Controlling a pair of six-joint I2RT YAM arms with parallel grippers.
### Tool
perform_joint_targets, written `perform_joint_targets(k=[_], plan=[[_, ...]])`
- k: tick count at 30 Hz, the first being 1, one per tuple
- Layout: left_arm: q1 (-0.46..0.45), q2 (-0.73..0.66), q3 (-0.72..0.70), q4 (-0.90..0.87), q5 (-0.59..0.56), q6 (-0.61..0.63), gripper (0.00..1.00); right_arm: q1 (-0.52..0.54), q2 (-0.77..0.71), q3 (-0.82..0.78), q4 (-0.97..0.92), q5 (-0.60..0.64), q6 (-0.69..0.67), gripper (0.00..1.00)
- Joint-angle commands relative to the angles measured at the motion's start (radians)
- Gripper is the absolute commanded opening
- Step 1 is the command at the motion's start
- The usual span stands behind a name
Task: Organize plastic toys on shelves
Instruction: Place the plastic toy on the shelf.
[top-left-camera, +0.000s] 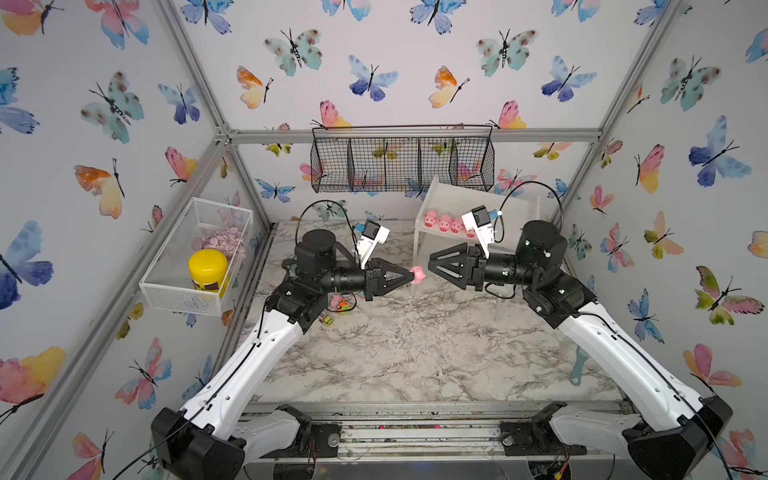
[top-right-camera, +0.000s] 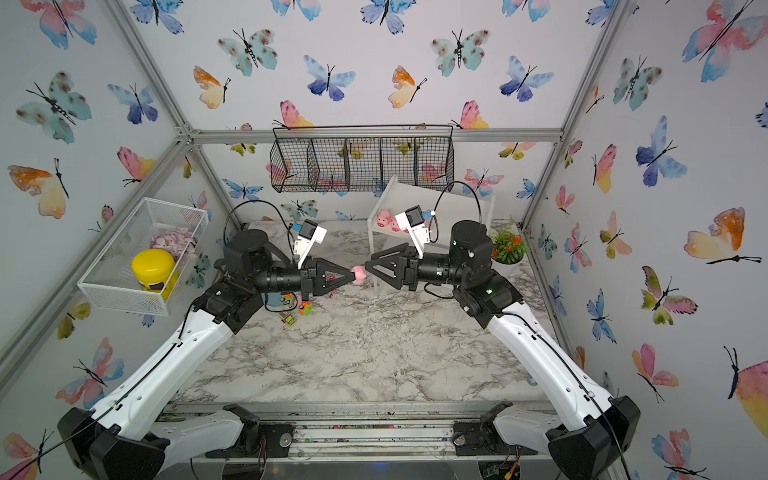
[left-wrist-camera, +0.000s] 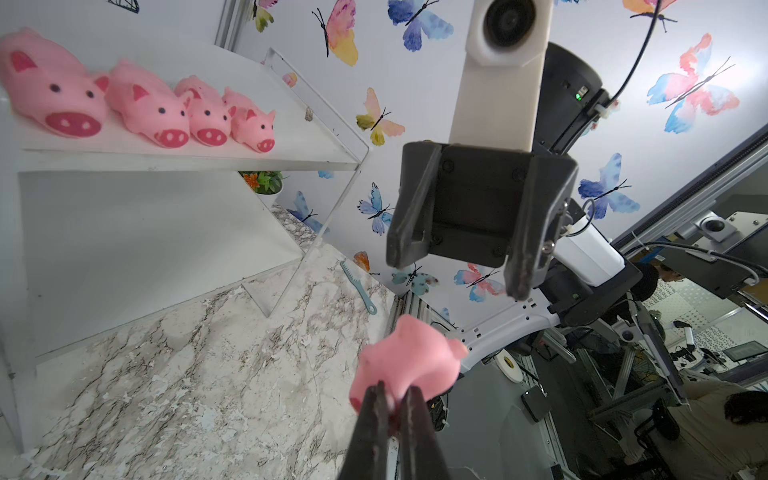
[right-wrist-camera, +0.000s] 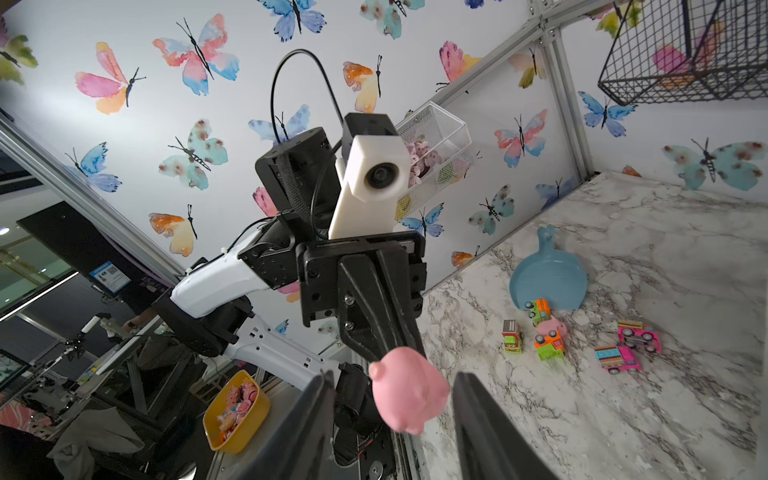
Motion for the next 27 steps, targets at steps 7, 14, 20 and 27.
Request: perform_joint_targets(k=[7,14,20,27], plan=[[-0.021,0.008,0.024,0.025,-0.023,-0.008,0.00,0.018,0.015,0.050,-0.137,0.007,-0.132,0.49],[-0.026,0.019,0.030,0.020,-0.037,-0.005,0.00,0.045,0.042,0.064,-0.147,0.016,-0.143,0.47],[-0.027,0.027,0.034,0.018,-0.035,-0.004,0.00,0.046,0.045,0.061,-0.138,0.023,-0.135,0.33],[-0.026,0.014,0.041,0.017,-0.052,-0.002,0.10,0.046,0.041,0.018,-0.037,-0.013,-0.044,0.09]])
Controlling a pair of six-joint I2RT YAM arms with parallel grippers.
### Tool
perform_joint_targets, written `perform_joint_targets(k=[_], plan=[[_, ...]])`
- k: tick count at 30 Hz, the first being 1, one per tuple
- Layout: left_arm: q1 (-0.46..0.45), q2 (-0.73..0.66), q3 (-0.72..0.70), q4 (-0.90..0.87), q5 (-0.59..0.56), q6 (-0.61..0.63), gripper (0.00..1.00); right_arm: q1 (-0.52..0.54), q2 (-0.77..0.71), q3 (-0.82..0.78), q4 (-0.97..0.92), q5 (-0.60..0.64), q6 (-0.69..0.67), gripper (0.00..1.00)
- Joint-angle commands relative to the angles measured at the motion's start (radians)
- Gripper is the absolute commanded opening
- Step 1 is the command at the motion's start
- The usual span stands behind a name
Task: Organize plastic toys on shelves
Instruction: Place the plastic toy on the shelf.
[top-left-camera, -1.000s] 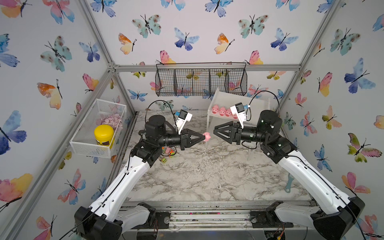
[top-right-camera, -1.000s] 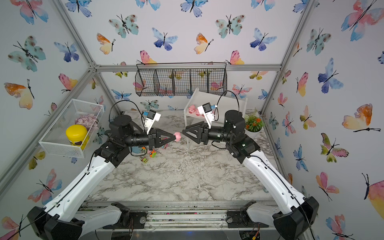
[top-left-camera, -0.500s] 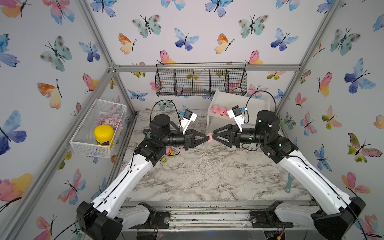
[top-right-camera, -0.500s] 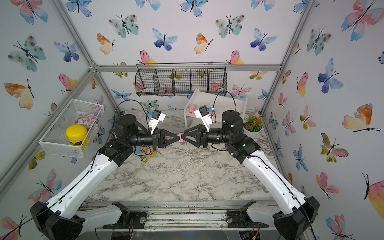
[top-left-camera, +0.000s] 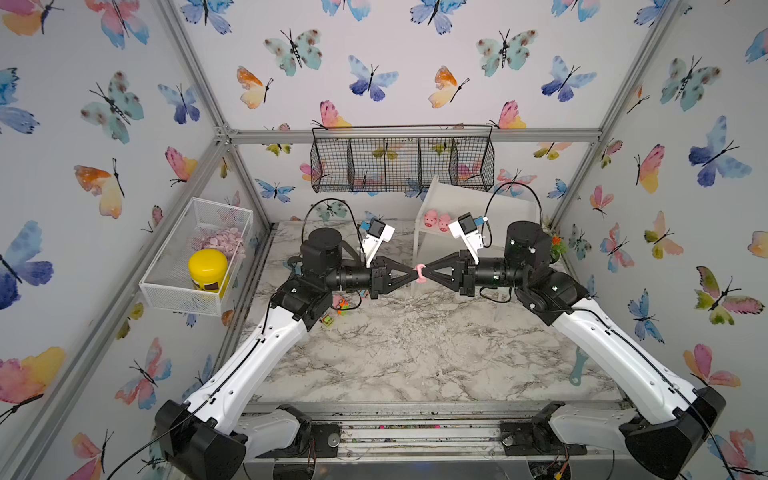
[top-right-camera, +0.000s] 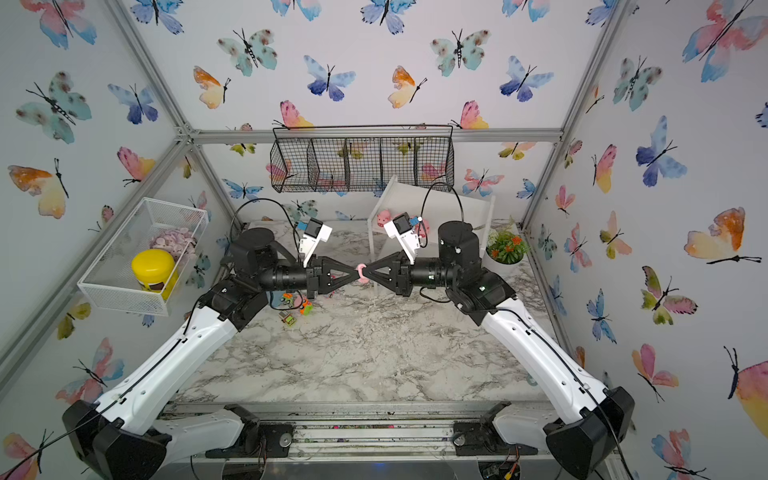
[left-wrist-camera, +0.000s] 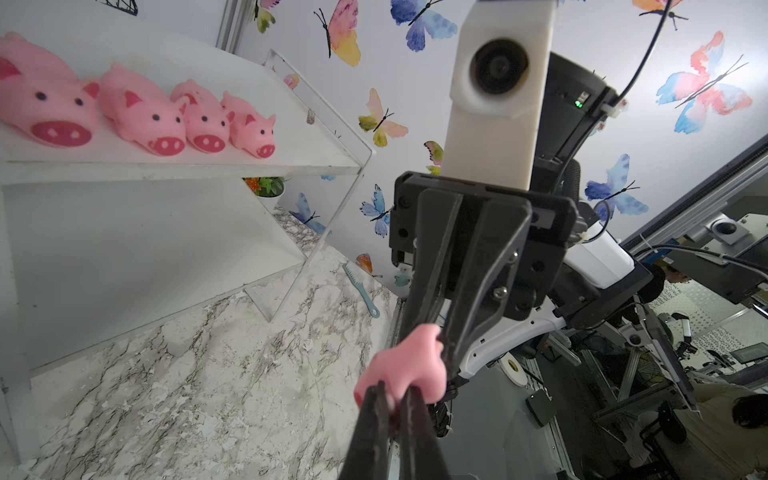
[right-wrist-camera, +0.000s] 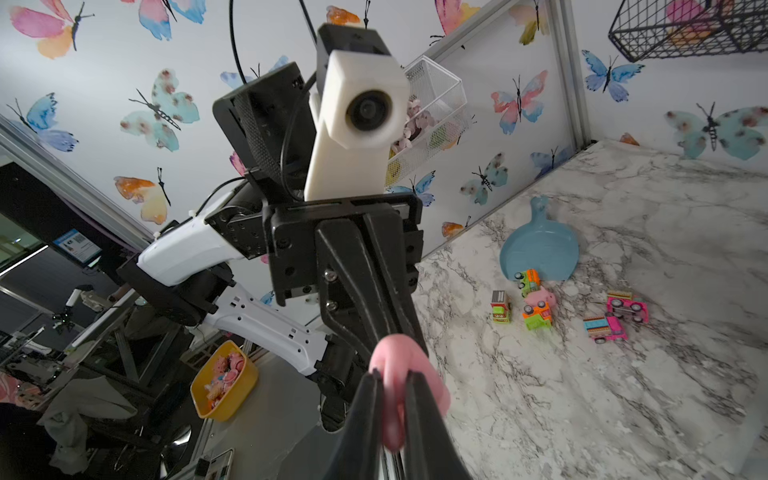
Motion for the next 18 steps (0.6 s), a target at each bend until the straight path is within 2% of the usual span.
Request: perform_joint_targets(k=[1,8,13,15,18], plan=[[-0.007,-0.019,0.023,0.011,-0.028,0.005,0.16,0.007,-0.008,-0.030,0.128,-0.040,0.083,0.09],[0.002,-0.175,-0.045,0.081,-0.204,0.087,0.59,-0.014,-0.030,-0.107,0.458,-0.098,0.376,0.08],[0.001,-0.375,-0.215,0.264,-0.343,0.238,0.82,-0.034,-0.025,-0.132,0.718,-0.155,0.607,0.08],[-0.002,-0.442,-0.297,0.361,-0.347,0.343,0.84,-0.036,-0.019,-0.133,0.779,-0.170,0.665,0.08],[-0.009,-0.495,-0.381,0.449,-0.291,0.551,0.84,-0.036,-0.004,-0.135,0.862,-0.188,0.740,0.09]])
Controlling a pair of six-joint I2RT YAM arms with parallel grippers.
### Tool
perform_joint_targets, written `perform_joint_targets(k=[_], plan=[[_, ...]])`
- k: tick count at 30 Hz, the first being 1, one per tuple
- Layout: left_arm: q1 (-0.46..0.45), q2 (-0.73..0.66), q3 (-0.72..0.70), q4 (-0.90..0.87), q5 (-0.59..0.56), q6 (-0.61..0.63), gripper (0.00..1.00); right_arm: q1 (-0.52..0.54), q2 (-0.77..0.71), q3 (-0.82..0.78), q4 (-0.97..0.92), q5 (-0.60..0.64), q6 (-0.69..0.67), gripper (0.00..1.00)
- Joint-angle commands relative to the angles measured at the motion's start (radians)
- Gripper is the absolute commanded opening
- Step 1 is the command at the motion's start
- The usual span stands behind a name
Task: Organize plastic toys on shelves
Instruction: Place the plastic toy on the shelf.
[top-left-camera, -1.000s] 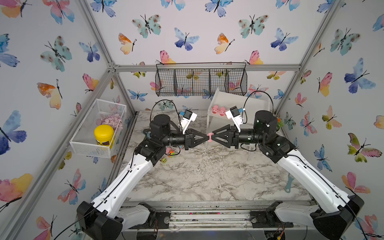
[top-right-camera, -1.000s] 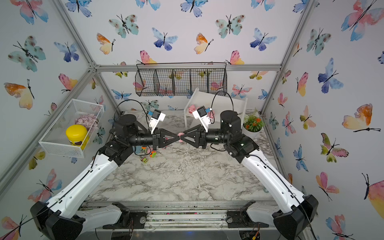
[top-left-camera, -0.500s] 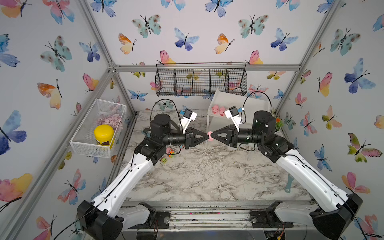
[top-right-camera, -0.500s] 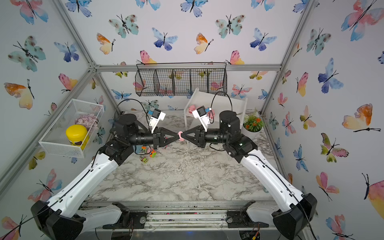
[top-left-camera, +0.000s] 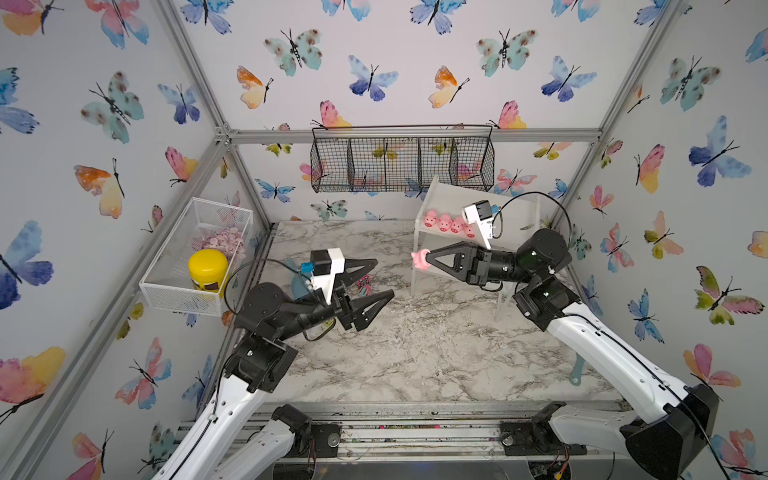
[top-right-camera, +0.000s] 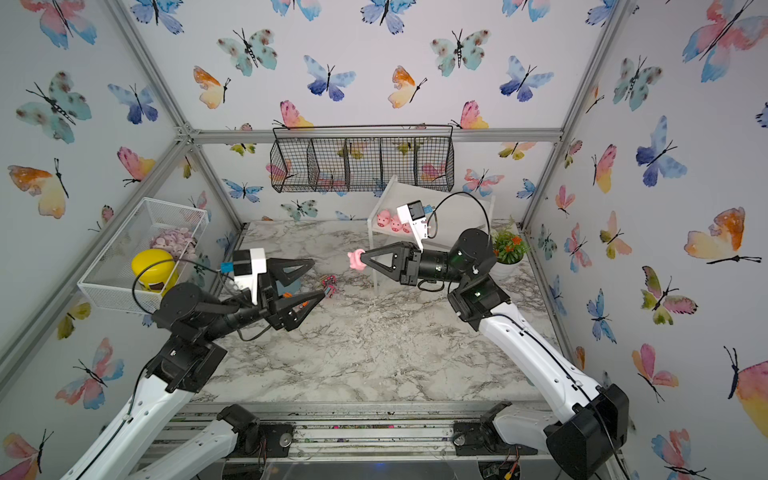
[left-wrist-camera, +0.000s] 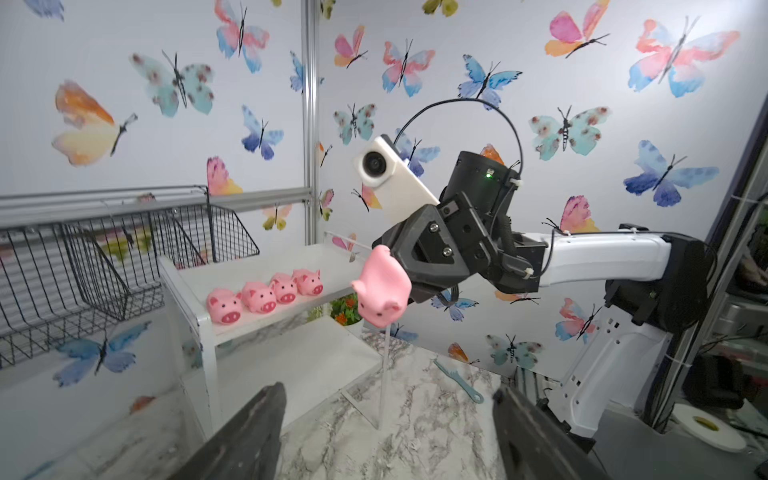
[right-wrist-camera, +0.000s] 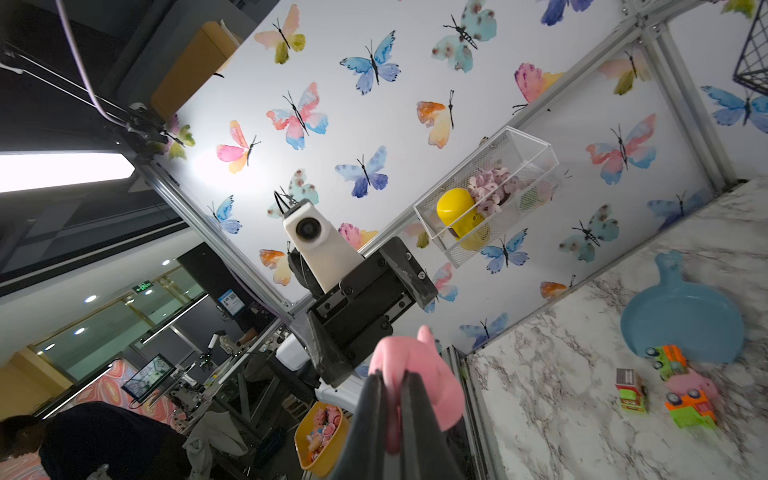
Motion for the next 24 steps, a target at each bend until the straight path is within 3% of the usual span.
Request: perform_joint_targets(k=[1,7,15,20,24], plan=[[-0.017,-0.022,-0.059,0.135,-0.011,0.305,0.84,-0.003,0.014,-0.004,0.208,-0.055,0.162,0.09],[-0.069,0.067,0.044,0.074,-0.115,0.428,0.77,-0.004,0.035,0.005,0.228,-0.074,0.192,0.09],[-0.174,0.199,0.113,0.135,-0.092,0.440,0.64,-0.004,0.045,0.013,0.223,-0.075,0.190,0.10],[-0.185,0.220,0.124,0.164,-0.089,0.419,0.54,-0.004,0.041,0.013,0.194,-0.078,0.170,0.10],[-0.186,0.234,0.135,0.164,-0.095,0.406,0.51,-0.004,0.045,0.013,0.188,-0.084,0.165,0.10]])
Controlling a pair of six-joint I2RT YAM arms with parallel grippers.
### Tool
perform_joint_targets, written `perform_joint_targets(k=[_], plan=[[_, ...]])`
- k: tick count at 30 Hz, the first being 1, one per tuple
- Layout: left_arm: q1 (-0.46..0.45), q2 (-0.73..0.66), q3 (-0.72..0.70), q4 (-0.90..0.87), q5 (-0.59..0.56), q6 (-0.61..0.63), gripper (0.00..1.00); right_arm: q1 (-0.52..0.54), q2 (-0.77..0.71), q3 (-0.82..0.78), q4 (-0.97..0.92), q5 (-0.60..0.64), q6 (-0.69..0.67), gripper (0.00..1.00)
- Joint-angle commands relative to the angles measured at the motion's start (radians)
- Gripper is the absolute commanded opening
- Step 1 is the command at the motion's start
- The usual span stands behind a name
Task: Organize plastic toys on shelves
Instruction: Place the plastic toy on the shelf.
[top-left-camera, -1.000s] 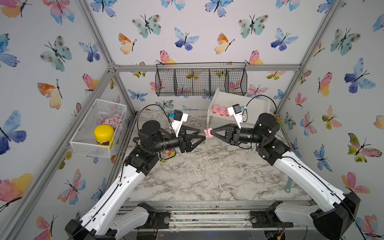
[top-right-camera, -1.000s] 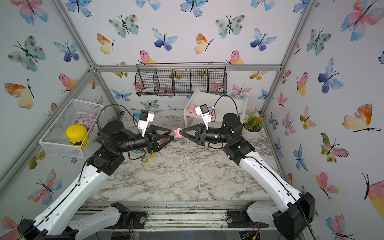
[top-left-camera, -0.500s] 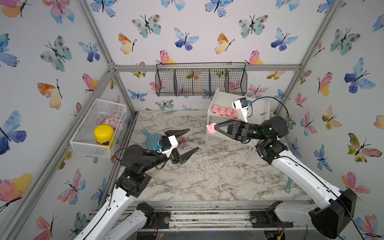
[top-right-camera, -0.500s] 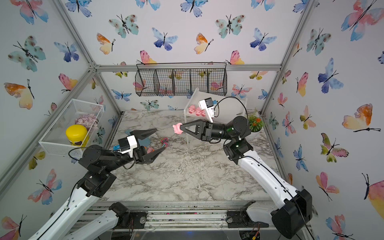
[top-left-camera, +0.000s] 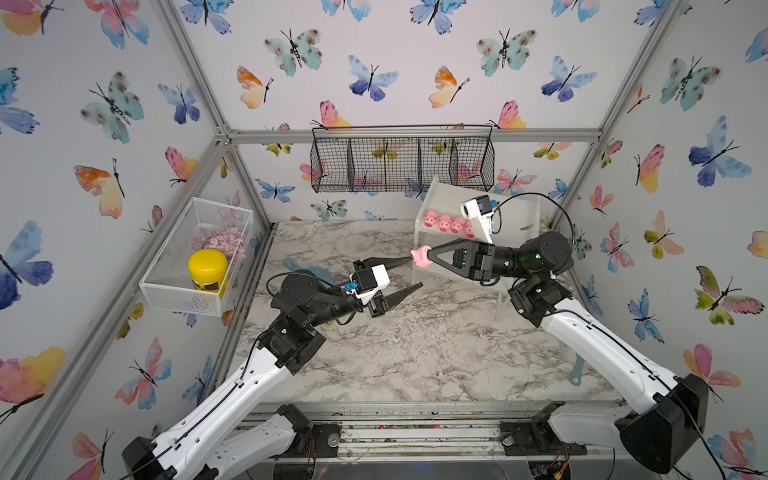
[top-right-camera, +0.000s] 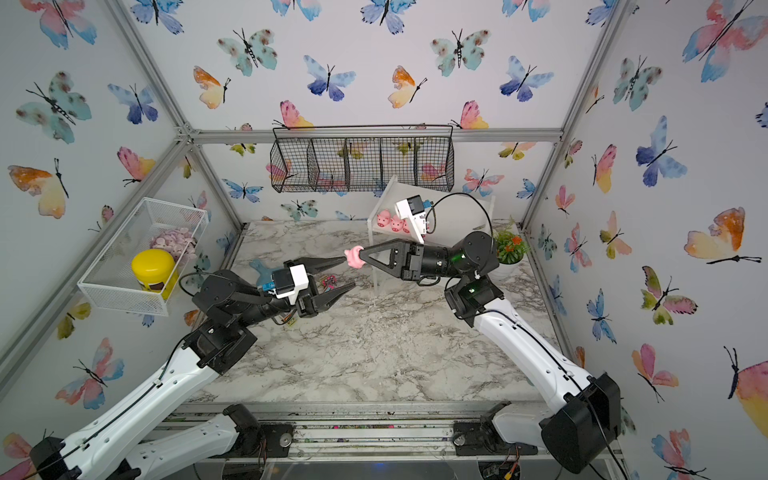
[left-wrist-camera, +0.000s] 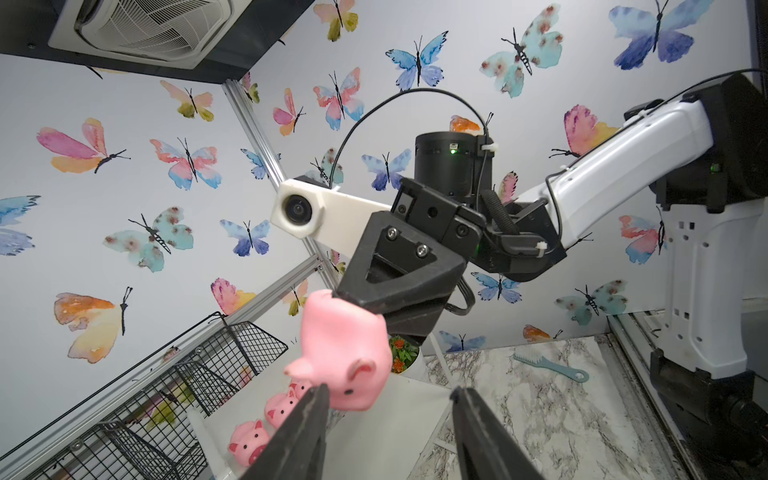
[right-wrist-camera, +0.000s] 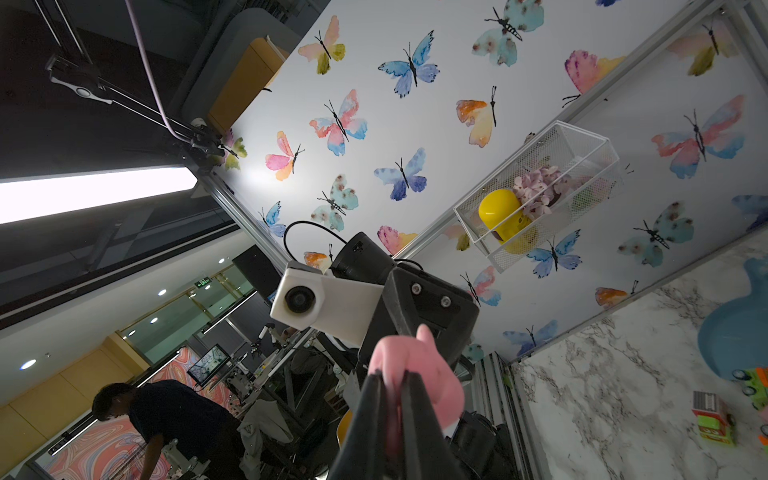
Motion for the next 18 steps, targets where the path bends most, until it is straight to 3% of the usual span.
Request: perform_joint_targets(k=[1,6,18], plan=[[-0.005,0.004,0.026,0.045,-0.017,-0.017,0.52,-0.003,0.002,0.013,0.010,-0.028,-0.013,0.10],[-0.005,0.005,0.027,0.037,-0.085,-0.029,0.52,-0.003,-0.002,0.006,0.011,-0.030,-0.017,0.10],[-0.005,0.053,0.062,0.001,-0.078,-0.069,0.45,-0.003,-0.008,-0.004,0.008,-0.027,-0.020,0.10]])
